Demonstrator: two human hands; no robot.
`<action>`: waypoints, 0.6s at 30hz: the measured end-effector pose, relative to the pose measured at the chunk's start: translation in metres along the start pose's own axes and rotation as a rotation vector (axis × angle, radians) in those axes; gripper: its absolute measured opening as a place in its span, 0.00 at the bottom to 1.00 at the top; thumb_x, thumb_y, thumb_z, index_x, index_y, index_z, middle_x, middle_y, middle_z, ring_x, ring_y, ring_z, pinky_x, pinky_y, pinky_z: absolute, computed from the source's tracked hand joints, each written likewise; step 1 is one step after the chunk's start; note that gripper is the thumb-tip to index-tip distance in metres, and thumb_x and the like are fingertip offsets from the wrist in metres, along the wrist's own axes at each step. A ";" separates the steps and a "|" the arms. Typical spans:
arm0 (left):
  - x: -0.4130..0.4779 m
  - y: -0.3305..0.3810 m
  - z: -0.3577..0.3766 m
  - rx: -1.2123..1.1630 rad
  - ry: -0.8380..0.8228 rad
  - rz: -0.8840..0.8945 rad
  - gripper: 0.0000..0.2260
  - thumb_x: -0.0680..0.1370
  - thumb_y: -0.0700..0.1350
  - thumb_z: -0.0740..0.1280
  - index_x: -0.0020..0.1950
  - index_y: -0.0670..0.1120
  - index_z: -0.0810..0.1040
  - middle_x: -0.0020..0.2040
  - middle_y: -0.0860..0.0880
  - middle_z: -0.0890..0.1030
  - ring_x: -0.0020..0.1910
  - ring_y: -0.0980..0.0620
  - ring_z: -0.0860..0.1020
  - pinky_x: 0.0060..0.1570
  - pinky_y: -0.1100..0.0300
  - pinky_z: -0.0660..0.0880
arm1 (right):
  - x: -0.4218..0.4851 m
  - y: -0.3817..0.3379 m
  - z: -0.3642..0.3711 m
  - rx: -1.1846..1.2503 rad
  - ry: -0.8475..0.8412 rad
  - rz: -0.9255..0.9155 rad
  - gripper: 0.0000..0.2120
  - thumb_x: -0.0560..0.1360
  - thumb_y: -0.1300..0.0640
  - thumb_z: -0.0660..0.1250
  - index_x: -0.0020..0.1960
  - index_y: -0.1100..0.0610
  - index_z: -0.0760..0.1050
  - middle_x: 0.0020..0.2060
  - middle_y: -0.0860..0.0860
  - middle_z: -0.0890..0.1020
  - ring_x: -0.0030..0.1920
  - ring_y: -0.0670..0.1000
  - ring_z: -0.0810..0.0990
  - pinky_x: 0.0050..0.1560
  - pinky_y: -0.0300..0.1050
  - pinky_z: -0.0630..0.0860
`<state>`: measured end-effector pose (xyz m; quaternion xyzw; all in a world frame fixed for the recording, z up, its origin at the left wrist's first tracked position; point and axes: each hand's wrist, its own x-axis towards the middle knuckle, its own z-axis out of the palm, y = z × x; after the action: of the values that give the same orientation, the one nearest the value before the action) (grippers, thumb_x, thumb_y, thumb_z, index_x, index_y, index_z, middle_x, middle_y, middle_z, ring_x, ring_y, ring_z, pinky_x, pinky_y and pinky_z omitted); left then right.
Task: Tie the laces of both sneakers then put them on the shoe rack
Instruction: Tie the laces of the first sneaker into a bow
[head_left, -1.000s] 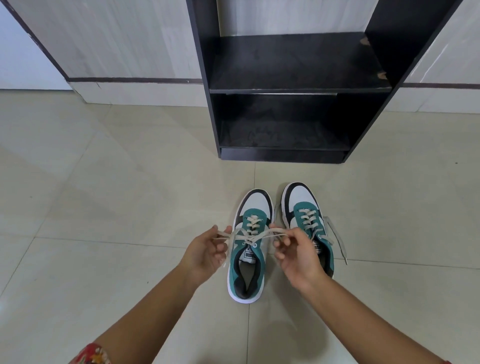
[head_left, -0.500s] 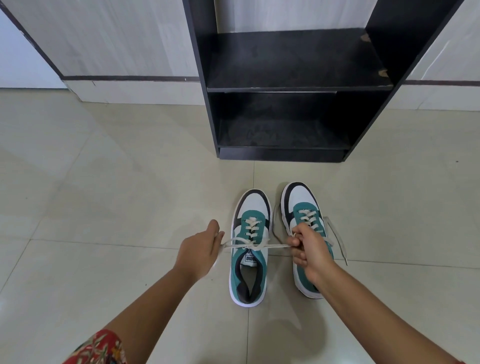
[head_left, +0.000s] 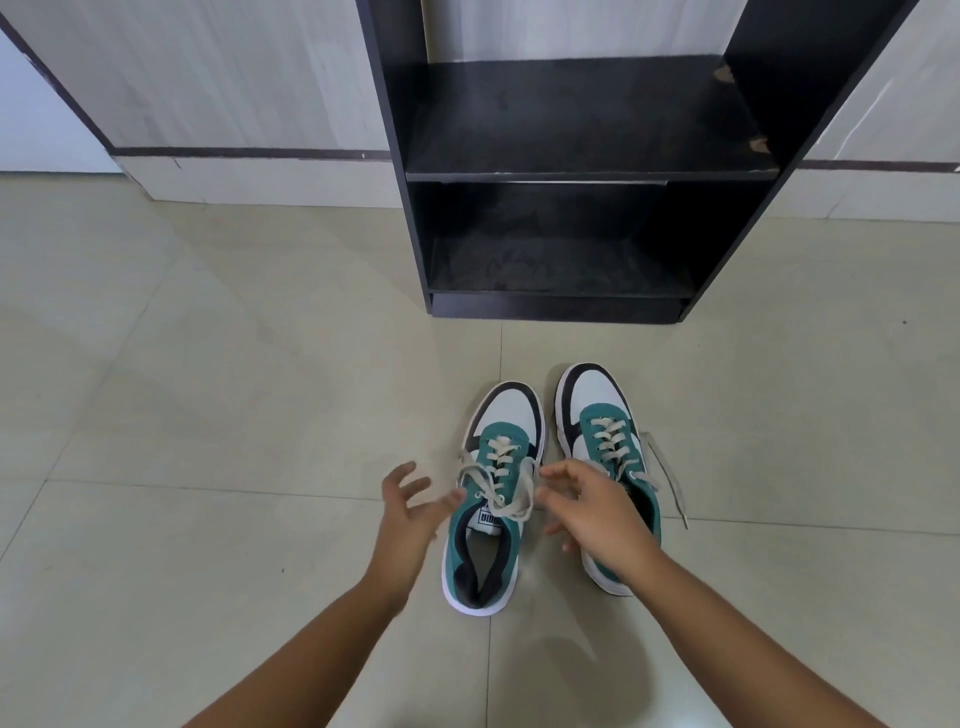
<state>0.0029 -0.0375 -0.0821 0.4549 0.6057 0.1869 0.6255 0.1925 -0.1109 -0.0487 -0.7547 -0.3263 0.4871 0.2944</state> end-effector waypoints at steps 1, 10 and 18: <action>-0.001 0.001 0.002 0.068 -0.045 0.011 0.33 0.71 0.50 0.73 0.70 0.53 0.60 0.61 0.49 0.73 0.53 0.51 0.78 0.53 0.53 0.75 | -0.002 0.002 0.003 -0.085 -0.018 -0.018 0.10 0.76 0.51 0.65 0.57 0.48 0.74 0.50 0.43 0.80 0.37 0.47 0.83 0.35 0.41 0.76; 0.004 0.013 0.008 0.995 -0.007 0.424 0.15 0.77 0.46 0.59 0.63 0.49 0.73 0.50 0.45 0.84 0.46 0.43 0.81 0.44 0.56 0.77 | -0.007 0.005 0.025 -0.164 -0.238 0.036 0.11 0.78 0.43 0.58 0.41 0.46 0.73 0.45 0.51 0.82 0.48 0.53 0.82 0.55 0.51 0.76; 0.023 0.036 -0.026 0.978 0.314 0.474 0.16 0.78 0.41 0.56 0.63 0.49 0.75 0.46 0.42 0.83 0.42 0.40 0.79 0.37 0.57 0.70 | -0.001 0.002 0.008 -0.189 -0.123 -0.013 0.18 0.71 0.43 0.60 0.54 0.51 0.78 0.52 0.51 0.83 0.50 0.53 0.82 0.59 0.55 0.76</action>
<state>-0.0053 0.0086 -0.0630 0.7821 0.5888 0.0854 0.1852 0.1851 -0.1116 -0.0527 -0.7457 -0.3931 0.4976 0.2043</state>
